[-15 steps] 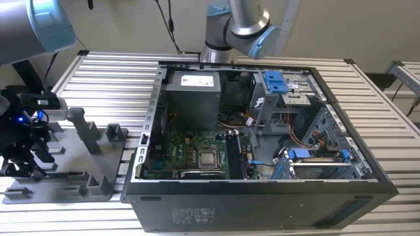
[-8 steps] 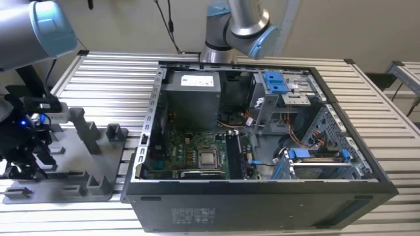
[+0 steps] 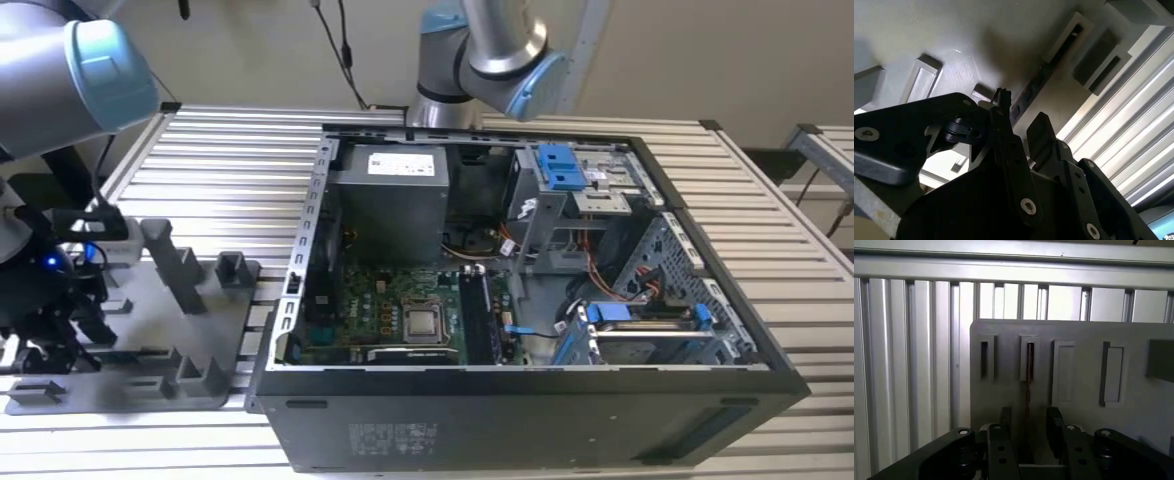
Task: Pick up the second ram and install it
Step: 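Pick up the second ram and move it above second insertion slot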
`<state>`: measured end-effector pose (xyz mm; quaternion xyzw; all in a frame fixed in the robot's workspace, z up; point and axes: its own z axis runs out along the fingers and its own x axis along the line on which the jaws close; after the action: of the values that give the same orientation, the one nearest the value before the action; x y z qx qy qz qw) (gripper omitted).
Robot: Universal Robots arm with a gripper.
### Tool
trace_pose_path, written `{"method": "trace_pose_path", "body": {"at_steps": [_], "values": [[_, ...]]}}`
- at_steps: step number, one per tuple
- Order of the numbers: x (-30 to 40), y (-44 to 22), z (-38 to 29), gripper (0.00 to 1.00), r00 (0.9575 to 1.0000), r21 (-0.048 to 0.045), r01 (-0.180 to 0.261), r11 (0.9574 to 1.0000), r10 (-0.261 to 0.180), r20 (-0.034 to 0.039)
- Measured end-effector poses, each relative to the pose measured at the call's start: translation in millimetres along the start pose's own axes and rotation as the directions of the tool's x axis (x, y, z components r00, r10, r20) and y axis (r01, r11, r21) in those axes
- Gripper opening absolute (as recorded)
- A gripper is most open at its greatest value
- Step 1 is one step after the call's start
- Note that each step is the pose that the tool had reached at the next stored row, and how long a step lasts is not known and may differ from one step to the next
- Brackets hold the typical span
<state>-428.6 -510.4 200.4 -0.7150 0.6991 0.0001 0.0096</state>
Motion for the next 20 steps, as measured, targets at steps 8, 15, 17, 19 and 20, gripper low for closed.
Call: {"method": "trace_pose_path", "body": {"at_steps": [8,15,17,19,20], "values": [[0.3,0.2,5.7,0.42,1.0000,0.0047,0.000,1.0000,0.000,-0.0003],[0.2,0.2,5.9,0.42,1.0000,0.0049,0.000,1.0000,0.000,-0.0002],[0.2,0.2,5.9,0.40,1.0000,0.0049,0.000,1.0000,0.000,-0.0002],[0.2,0.2,5.9,0.27,1.0000,0.0049,0.000,1.0000,0.000,-0.0002],[0.2,0.2,5.9,0.27,1.0000,0.0049,0.000,1.0000,0.000,-0.0002]]}}
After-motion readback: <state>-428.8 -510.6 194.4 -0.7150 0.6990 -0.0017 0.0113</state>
